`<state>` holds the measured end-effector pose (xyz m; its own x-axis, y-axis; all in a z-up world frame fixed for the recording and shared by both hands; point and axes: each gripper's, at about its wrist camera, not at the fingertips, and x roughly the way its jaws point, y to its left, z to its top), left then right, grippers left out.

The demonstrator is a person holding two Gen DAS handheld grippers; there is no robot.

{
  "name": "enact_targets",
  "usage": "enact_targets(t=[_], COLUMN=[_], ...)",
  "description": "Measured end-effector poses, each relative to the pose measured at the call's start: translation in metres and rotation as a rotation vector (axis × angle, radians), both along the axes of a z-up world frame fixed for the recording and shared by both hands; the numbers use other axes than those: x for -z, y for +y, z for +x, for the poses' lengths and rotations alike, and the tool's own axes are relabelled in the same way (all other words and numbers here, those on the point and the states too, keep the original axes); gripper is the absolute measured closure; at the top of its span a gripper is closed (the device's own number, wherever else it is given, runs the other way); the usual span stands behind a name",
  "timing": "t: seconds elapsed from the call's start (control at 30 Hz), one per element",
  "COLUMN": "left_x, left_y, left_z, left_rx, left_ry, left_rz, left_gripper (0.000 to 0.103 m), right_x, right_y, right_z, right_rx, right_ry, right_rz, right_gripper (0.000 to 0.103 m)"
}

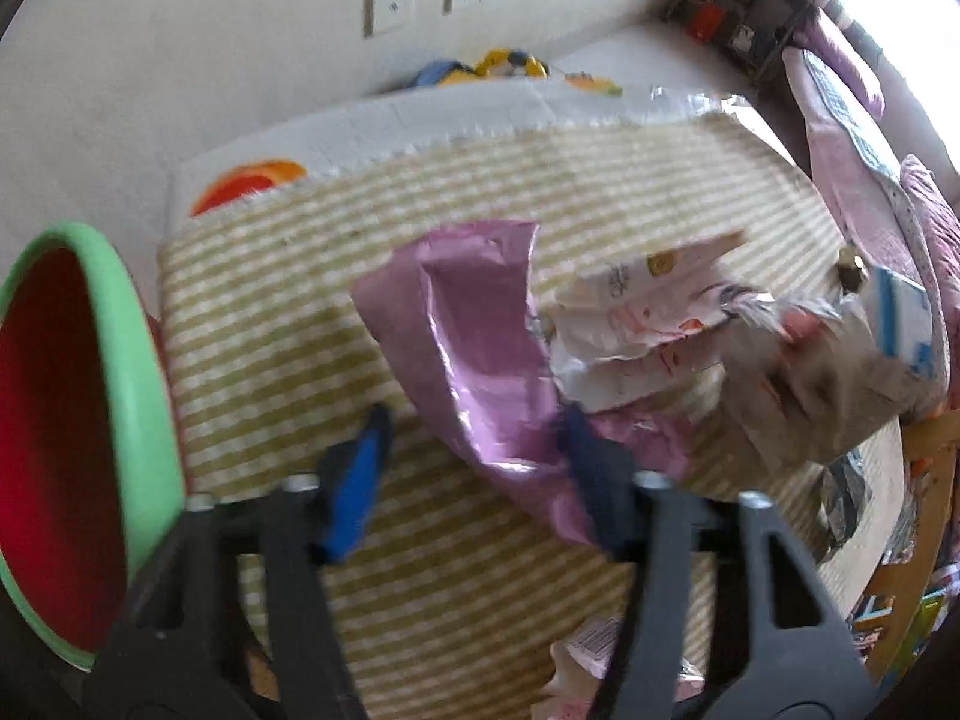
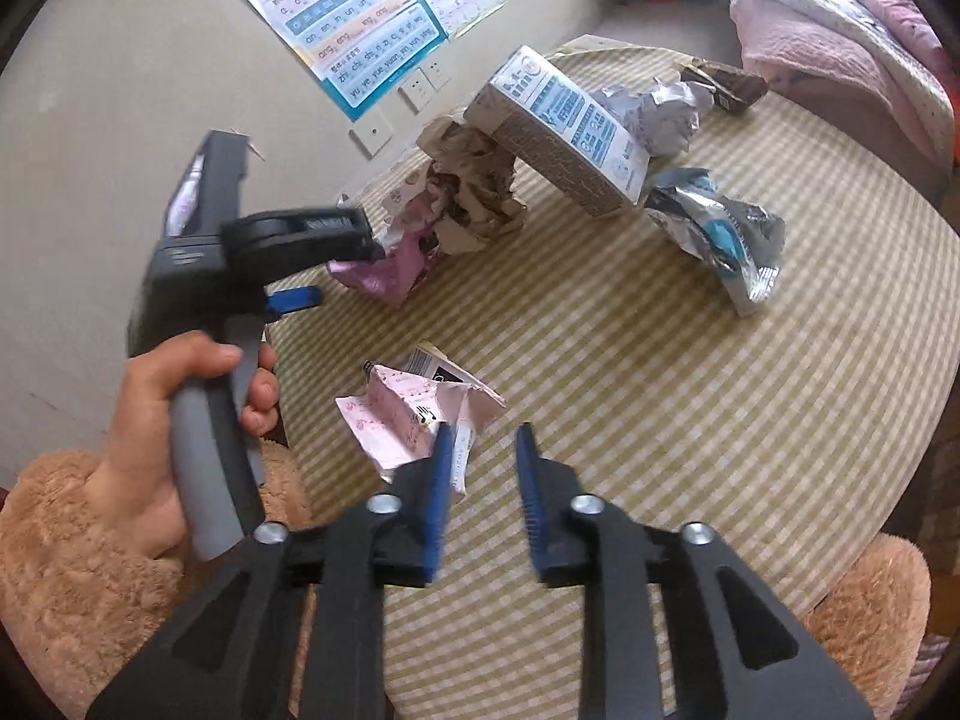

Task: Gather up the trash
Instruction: 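Grasp the pink-white wrapper with the right tool while the left tool reaches the purple bag, then grasp the purple bag with the left tool while the right tool holds the pink-white wrapper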

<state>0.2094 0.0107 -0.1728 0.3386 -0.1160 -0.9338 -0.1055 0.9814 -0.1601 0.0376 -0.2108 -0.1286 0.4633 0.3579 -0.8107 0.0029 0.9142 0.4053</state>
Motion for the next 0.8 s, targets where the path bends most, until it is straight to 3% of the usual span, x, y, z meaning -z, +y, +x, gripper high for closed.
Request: enact_targets(t=[0.03, 0.1, 0.17, 0.2, 0.4, 0.53, 0.6, 0.8], left_x=[-0.001, -0.009, -0.019, -0.027, -0.065, -0.082, -0.088, -0.096], left_y=[0.0, 0.004, 0.01, 0.015, 0.042, 0.058, 0.062, 0.06], left_z=[-0.002, -0.01, -0.019, -0.027, -0.073, -0.095, -0.102, -0.117], left_rx=[0.001, 0.012, 0.01, 0.008, 0.01, -0.011, -0.016, 0.012], left_ry=[-0.004, -0.025, -0.052, -0.074, -0.165, -0.204, -0.213, -0.243], left_rz=[0.0, 0.008, -0.007, -0.01, -0.027, -0.058, -0.067, -0.025], left_gripper=[0.062, 0.069, 0.069, 0.069, 0.069, 0.069, 0.069, 0.069], right_x=[-0.001, 0.0, 0.004, 0.006, 0.032, 0.045, 0.048, 0.027], right_y=[0.001, 0.008, 0.015, 0.018, 0.033, 0.048, 0.054, 0.06], right_z=[0.001, 0.004, 0.013, 0.016, 0.04, 0.054, 0.055, 0.046], right_rx=[-0.006, -0.021, -0.049, -0.054, -0.025, -0.02, -0.024, -0.017], right_ry=[-0.004, -0.008, 0.008, 0.015, 0.112, 0.16, 0.165, 0.096], right_rz=[-0.004, -0.017, -0.009, -0.001, 0.096, 0.094, 0.083, 0.043], right_gripper=[0.075, 0.061, 0.046, 0.045, 0.041, 0.041, 0.058, 0.06])
